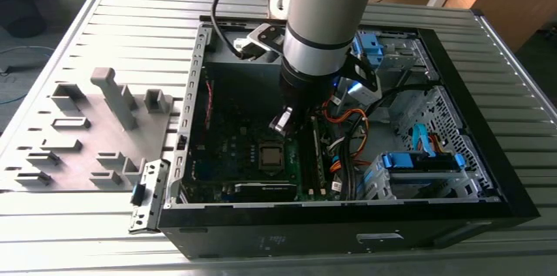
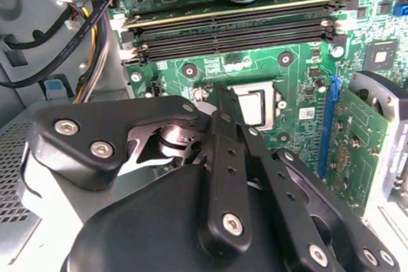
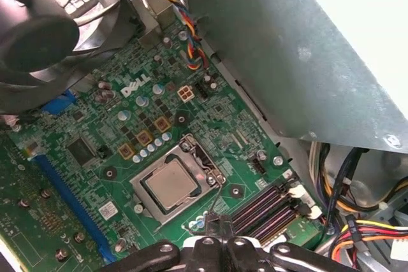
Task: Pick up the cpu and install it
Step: 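Install the first cpu locking lever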
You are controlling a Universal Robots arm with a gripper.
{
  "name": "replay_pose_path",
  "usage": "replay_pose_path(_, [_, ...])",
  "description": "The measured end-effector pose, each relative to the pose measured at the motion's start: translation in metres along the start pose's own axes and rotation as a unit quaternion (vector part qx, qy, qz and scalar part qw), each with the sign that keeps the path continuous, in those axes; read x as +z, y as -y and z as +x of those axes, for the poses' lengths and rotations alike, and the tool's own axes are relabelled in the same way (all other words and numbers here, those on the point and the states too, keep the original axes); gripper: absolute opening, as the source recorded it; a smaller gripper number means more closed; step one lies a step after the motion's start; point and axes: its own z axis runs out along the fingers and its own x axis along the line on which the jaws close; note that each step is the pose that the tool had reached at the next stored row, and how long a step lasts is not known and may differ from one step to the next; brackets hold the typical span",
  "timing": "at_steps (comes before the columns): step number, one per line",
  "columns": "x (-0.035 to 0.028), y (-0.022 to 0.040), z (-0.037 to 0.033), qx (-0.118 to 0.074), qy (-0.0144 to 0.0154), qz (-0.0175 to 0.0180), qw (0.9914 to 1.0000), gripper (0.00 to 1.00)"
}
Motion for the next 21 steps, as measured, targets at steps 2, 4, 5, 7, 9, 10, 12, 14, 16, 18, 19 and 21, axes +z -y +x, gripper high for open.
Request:
replay_pose_path(2, [0.0000, 0.0000, 0.0000, 0.000, 0.0000, 0.0001, 1.00000, 0.11])
replay_pose_path(4, [0.0002, -0.0001, 0.0000, -0.001, 0.0001, 0.0000, 1.00000, 0.11])
replay_pose_path(5, [0.0005, 0.0000, 0.0000, -0.005, 0.0000, 0.0000, 0.99999, 0.11])
replay_pose_path(7, [0.0012, -0.0001, 0.0000, -0.018, -0.0003, -0.0002, 0.99983, 0.11])
replay_pose_path(9, [0.0017, 0.0000, 0.0001, -0.030, -0.0018, -0.0007, 0.99954, 0.11])
replay_pose_path(10, [0.0020, 0.0000, 0.0000, -0.036, -0.0026, -0.0010, 0.99935, 0.11])
replay_pose_path(12, [0.0022, -0.0002, 0.0002, -0.045, -0.0046, -0.0006, 0.99899, 0.11])
replay_pose_path(14, [0.0023, -0.0002, 0.0003, -0.046, -0.0049, -0.0004, 0.99891, 0.11])
replay_pose_path(16, [0.0024, -0.0003, 0.0003, -0.048, -0.0049, -0.0004, 0.99885, 0.11])
replay_pose_path(18, [0.0024, -0.0004, 0.0004, -0.048, -0.0049, -0.0004, 0.99885, 0.11])
replay_pose_path(19, [0.0024, -0.0003, 0.0006, -0.048, -0.0049, -0.0004, 0.99885, 0.11])
replay_pose_path(21, [0.0025, 0.0001, 0.0016, -0.048, -0.0049, -0.0004, 0.99886, 0.11])
